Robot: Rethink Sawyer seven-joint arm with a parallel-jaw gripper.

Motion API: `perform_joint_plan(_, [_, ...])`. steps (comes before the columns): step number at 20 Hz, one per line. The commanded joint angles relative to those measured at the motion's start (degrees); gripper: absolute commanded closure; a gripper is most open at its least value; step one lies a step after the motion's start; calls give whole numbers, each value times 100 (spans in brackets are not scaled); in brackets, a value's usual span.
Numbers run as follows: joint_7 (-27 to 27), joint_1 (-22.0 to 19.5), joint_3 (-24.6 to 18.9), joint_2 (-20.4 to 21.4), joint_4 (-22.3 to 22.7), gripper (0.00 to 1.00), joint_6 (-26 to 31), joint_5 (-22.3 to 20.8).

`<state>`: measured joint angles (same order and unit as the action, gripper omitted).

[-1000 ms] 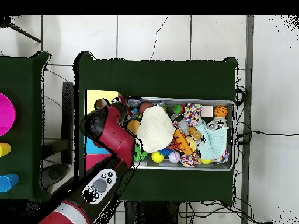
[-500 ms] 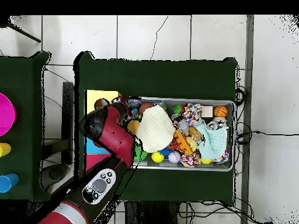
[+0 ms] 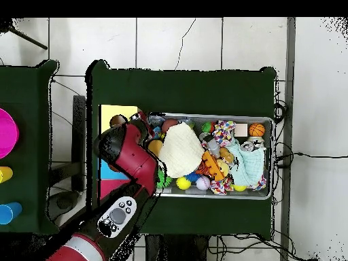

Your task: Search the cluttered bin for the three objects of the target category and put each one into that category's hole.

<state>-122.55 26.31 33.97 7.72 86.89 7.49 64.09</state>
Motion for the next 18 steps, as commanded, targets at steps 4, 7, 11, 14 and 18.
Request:
perform_joint_plan(4, [-1144, -151, -1257, -445, 438, 0, 1136, -454])
perform_joint_plan(7, [-832, -291, -1569, -254, 661, 0, 537, -380])
perform_joint_plan(11, [-1097, -907, -2414, 133, 1024, 0, -1543, -1407])
perform_joint_plan(14, [-1310, -1076, -2564, 211, 1075, 0, -1751, -1800])
perform_joint_plan(18, [-1356, -1200, -2692, 352, 1195, 0, -1643, -1948])
